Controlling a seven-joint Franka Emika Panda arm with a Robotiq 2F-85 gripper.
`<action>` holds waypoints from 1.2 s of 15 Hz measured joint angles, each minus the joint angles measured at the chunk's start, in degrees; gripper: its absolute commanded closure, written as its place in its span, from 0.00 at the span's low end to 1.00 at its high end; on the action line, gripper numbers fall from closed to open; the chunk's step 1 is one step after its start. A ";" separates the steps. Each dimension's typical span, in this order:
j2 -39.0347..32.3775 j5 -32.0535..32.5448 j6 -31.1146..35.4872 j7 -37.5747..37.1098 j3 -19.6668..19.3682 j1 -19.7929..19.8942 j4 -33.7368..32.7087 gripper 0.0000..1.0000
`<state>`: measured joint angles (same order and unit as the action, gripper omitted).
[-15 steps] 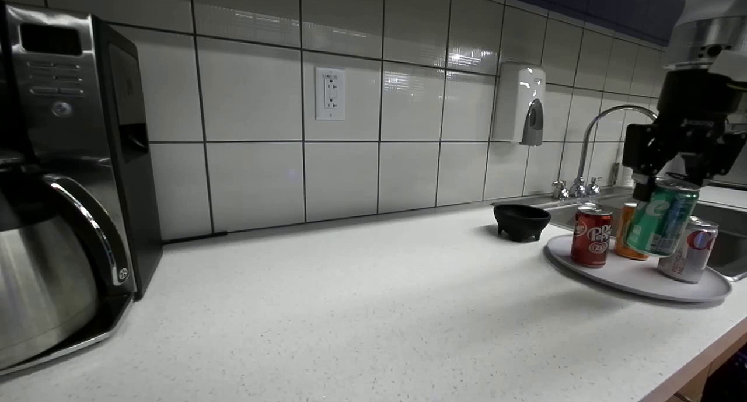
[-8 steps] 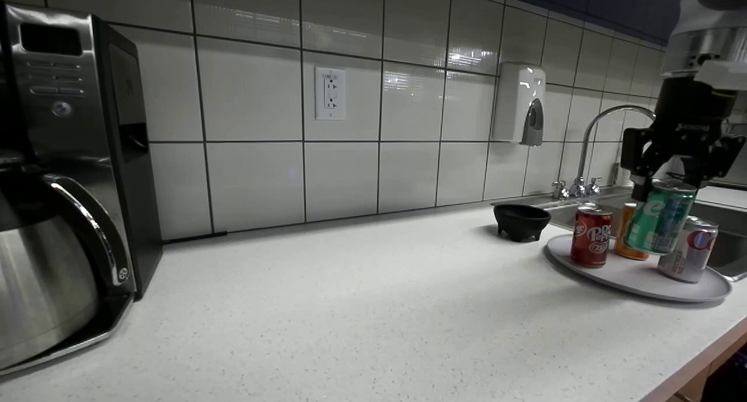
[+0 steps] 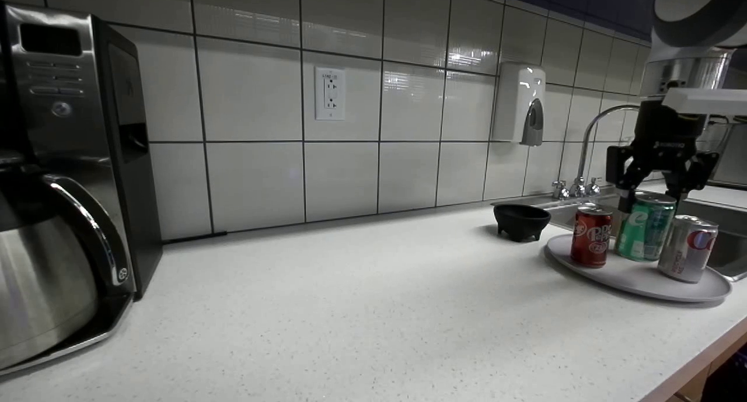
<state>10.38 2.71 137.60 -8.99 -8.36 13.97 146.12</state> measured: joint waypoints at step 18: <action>-3.63 -0.97 1.10 0.02 -2.14 -0.13 0.08 0.60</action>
<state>6.75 1.74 138.70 -8.96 -10.50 13.84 146.20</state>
